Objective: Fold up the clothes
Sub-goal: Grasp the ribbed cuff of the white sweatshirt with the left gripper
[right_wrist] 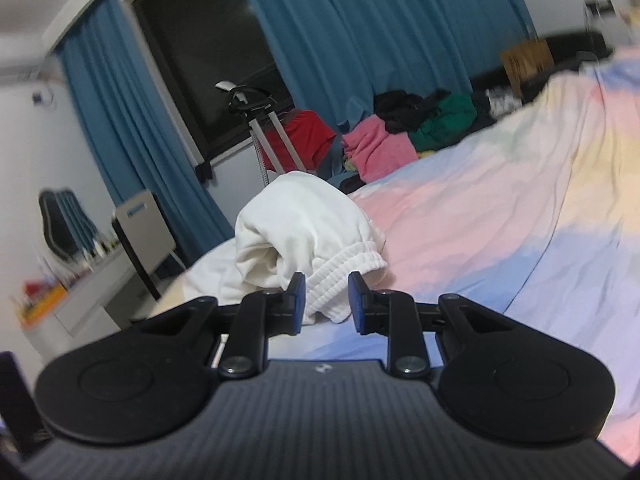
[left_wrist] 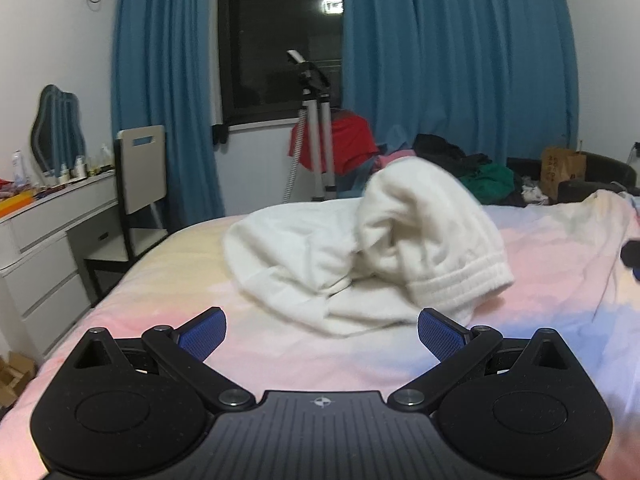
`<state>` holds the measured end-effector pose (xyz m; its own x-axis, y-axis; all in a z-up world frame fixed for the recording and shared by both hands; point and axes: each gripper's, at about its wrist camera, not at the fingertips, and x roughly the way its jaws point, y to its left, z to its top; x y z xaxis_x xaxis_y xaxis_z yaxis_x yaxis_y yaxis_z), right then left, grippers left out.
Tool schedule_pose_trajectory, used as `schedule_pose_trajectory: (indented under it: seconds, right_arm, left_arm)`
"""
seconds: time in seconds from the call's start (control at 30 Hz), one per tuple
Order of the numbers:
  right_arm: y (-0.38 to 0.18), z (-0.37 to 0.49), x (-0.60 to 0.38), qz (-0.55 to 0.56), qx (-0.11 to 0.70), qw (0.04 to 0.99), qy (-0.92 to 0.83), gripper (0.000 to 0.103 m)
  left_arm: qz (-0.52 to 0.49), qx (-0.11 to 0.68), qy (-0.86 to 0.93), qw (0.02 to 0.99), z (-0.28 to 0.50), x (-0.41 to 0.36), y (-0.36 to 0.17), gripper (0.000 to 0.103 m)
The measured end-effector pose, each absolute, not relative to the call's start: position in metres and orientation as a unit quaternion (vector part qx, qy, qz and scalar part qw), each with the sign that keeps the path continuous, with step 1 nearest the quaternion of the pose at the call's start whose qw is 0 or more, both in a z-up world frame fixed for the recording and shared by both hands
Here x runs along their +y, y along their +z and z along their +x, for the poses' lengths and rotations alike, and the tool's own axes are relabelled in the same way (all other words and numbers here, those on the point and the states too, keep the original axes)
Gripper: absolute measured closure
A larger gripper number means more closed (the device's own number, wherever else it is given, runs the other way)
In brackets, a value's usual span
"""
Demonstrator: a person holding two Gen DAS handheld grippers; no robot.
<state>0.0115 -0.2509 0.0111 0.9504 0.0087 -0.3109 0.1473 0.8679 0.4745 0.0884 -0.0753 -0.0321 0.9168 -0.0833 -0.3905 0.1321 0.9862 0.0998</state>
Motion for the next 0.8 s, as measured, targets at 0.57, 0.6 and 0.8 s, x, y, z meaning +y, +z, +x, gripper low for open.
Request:
schedule_pose_trajectory:
  seconds: [0.57,0.6,0.8]
  right_arm:
    - [-0.023,0.035,-0.319,0.318,0.181,0.923,-0.121,0.075]
    - [-0.025,0.038,-0.322,0.321,0.183,0.921,-0.126,0.075]
    - [-0.04,0.052,-0.335,0.335,0.197,0.91,-0.145,0.075]
  left_arm:
    - [0.401,0.076,-0.082,0.909,0.192,-0.272,-0.137,0.005]
    - [0.412,0.063,-0.064,0.906,0.198,-0.277,-0.141,0.008]
    - [0.333,-0.009,-0.012,0.943,0.205,-0.274,-0.116,0.053]
